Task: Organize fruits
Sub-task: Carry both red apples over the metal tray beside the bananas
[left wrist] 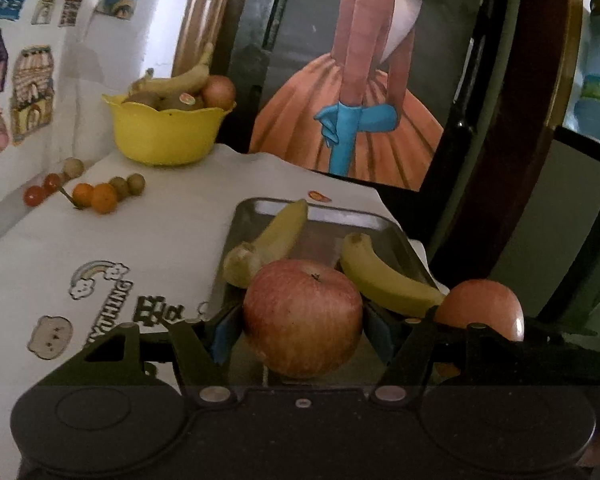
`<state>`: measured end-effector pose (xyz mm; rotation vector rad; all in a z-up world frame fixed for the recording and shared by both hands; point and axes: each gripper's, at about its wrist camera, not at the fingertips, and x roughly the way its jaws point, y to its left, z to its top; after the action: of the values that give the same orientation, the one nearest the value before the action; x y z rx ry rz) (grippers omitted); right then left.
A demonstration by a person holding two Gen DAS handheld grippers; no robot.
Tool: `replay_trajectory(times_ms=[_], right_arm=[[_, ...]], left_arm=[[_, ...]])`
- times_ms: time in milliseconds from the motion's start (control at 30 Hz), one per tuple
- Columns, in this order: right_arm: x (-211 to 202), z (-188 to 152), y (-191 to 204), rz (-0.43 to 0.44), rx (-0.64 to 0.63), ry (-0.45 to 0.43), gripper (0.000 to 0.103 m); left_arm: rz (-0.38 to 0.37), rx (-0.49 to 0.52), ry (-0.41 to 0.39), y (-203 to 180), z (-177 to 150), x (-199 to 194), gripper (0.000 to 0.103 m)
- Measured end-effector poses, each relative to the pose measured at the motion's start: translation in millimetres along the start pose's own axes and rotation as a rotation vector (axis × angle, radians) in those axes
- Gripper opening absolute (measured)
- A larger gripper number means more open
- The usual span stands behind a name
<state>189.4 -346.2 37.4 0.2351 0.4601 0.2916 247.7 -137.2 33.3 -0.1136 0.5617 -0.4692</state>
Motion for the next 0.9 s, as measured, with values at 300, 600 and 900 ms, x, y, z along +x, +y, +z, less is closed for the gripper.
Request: replay_trajectory(times_ms=[300,600,900], right_arm=[[10,-1,-6,-0.019,0.016,0.009,0.058],[15,-1,-8,-0.035,0.023,0.026,0.058],[19,-2,-9,-0.052,0.040,0.054,0.058]], left_arm=[[0.024,-0.012,0.026,6,-5,11,0.068],[0.031,-0.014,0.031,8,-7,13,0.068],[0.034,-0.002,0.031,7,-7,14,0.068]])
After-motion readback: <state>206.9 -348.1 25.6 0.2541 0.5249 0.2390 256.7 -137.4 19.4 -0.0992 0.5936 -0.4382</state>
